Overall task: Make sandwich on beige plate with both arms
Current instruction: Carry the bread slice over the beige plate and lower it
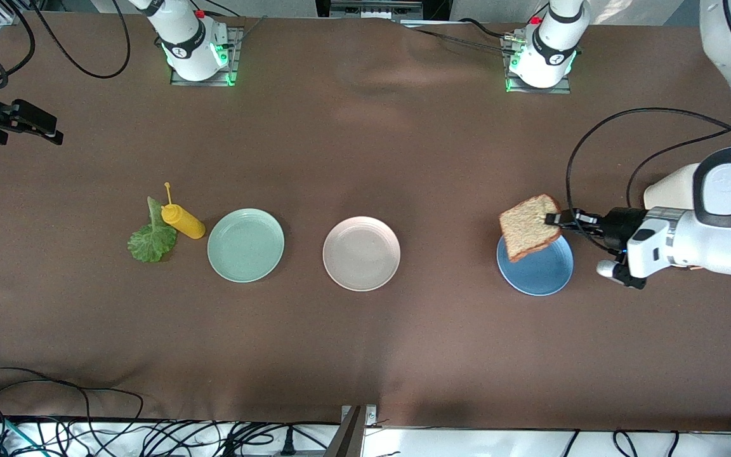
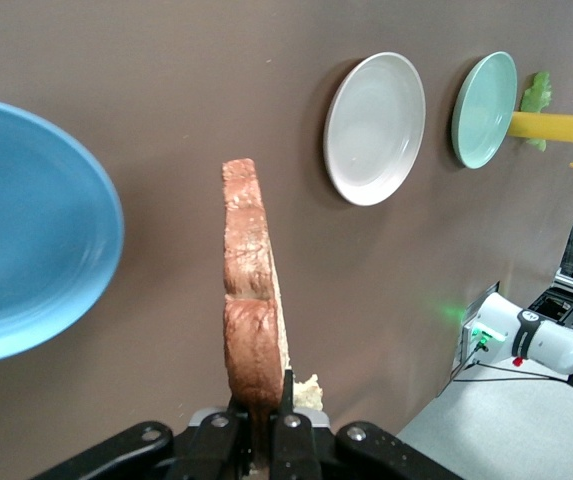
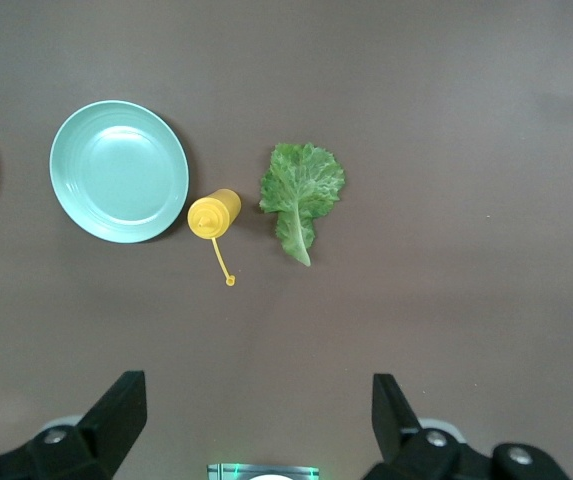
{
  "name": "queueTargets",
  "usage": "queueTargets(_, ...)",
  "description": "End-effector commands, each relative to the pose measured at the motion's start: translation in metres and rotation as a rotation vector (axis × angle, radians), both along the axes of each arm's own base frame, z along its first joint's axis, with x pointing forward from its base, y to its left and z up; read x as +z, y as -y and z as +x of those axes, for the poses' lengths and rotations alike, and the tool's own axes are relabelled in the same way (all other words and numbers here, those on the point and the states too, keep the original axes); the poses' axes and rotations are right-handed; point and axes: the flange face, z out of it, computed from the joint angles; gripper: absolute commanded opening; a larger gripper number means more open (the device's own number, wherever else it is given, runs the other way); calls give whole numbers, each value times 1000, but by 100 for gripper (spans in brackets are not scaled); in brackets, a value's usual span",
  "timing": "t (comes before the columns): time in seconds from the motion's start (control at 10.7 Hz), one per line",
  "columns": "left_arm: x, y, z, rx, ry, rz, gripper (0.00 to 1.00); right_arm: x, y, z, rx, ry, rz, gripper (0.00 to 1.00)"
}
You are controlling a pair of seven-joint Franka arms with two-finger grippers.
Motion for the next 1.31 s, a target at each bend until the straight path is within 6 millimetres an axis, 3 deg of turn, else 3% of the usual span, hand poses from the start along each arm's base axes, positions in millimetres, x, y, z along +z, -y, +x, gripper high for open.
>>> queueTargets(0.0,-10,34,9,86,-4,-65,0,6,-3,1,3,4,10,100)
queueTargets(0.28,-39,120,18,184,27,-96,0,5,-4,2,3,3,10,100)
queueTargets(0.38,-50,134,22,243,23,-100,0,5,-4,1,5,-2,10,100)
queueTargets(0.66,-84,200,16,315,38,-148,0,5,-3,1,5,0,9,100)
queueTargets(1.03,-107,244,2,371,14,-185,0,4,-5,2,5,-2,8,100)
queueTargets(1.22,-128,272,-8,398,24,-178,0,4,-4,2,-2,0,14,100)
